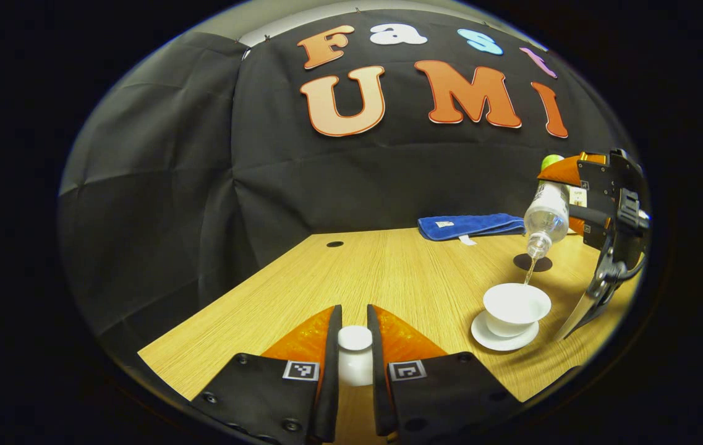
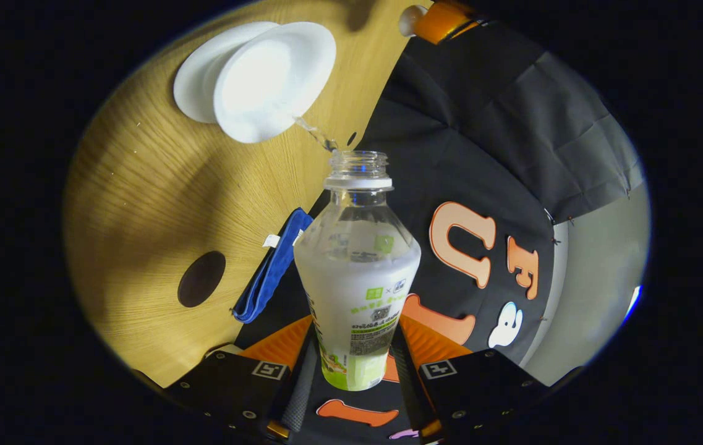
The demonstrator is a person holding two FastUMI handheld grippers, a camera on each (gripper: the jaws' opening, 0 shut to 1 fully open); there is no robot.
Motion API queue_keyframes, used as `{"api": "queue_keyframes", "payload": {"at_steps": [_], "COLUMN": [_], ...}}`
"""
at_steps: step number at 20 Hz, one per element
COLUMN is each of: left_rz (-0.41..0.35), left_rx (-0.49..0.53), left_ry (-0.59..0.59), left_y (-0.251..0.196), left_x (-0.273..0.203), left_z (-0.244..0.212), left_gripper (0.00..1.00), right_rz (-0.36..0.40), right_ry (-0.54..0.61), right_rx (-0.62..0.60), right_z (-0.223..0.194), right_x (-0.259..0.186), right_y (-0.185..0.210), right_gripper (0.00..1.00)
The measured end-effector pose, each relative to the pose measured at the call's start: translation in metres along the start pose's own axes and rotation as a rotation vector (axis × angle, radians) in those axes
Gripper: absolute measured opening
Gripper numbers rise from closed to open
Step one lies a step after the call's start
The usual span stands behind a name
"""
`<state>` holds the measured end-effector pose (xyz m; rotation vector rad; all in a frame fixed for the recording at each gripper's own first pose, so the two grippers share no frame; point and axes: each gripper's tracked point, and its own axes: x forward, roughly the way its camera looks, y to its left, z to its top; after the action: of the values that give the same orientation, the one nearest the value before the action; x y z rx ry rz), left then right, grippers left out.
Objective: Open the teacup lid with one hand, grasp the water bottle and pour water into the teacup with the other hand; after pouring, place the water bottle on the coaster and then close the teacup lid.
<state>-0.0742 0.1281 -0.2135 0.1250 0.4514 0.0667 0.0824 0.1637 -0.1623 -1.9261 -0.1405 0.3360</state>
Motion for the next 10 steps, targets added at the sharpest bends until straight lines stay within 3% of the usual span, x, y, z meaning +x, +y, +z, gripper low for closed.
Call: {"api": "queue_keyframes", "payload": {"at_steps": [10], "left_rz": [-0.003], "left_rx": [0.000], "left_ry": [-0.024], "left_y": [-0.0020], "left_x": [-0.0023], "left_z": [0.0077], "left_gripper": [0.27], "right_rz": [-0.024], "right_ry": [-0.046], "right_rx": [-0.060], "right_z": [0.0072], "right_x": [0.0015], "right_y": [-0.0052], "right_gripper": [0.64]}}
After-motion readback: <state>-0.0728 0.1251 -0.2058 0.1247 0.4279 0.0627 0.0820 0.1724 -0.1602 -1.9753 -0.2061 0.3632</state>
